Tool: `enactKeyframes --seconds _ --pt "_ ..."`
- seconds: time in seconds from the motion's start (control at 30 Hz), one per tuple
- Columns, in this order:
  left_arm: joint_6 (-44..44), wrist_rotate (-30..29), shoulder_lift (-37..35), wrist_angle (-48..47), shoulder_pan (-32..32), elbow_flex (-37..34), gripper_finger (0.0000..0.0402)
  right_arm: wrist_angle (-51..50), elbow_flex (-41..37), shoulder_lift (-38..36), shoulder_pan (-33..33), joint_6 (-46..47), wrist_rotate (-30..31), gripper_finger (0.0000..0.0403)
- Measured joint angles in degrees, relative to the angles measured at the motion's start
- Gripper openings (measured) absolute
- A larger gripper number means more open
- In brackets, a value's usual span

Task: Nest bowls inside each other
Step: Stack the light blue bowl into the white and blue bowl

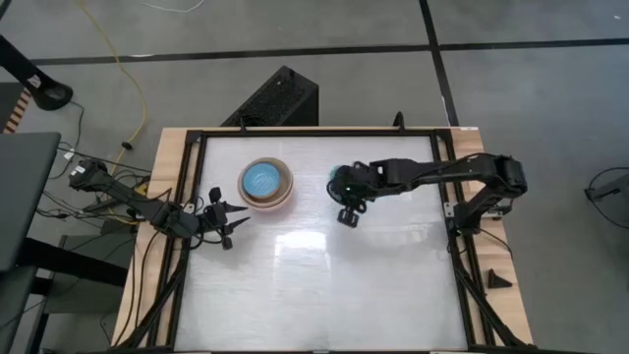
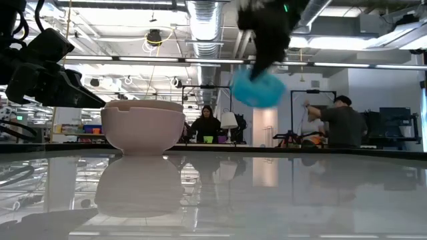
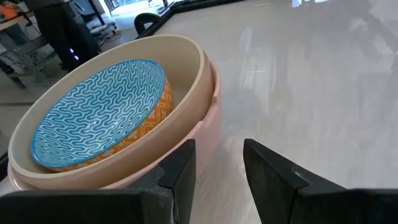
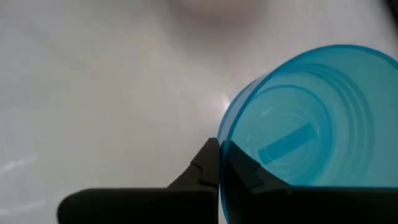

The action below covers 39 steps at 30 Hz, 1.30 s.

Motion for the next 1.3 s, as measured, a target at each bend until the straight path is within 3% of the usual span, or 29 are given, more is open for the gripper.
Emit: enactKeyframes --seconds 0.33,0.43,0.53,0.67,0.93,1.07,1.3 --pt "0.0 0.0 0.0 0.0 0.0 0.0 0.0125 30.6 3.1 2.5 3.7 -19.9 -0.2 0.0025" --pt "0.0 0.0 0.0 0.1 0.0 0.0 0.0125 39.4 3.8 7.2 3.0 -24.3 -2.4 0.0025" --pt "0.0 0.1 0.0 0.1 0.0 0.0 0.0125 41.9 8.5 13.7 1.7 -27.0 -4.4 0.0025" --pt "0.0 0.3 0.0 0.1 0.0 0.0 0.0125 38.2 19.8 22.7 -0.3 -28.3 -6.1 0.0025" --pt "0.0 0.3 0.0 0.1 0.0 0.0 0.0125 20.6 40.4 36.4 -2.8 -30.3 -6.5 0.0025" --pt "0.0 0.3 0.0 0.1 0.0 0.0 0.0125 15.3 45.0 40.2 -3.2 -31.1 -6.3 0.0025" --pt "0.0 0.3 0.0 0.2 0.0 0.0 0.0125 16.2 45.6 43.2 -3.5 -32.6 -5.6 0.0026"
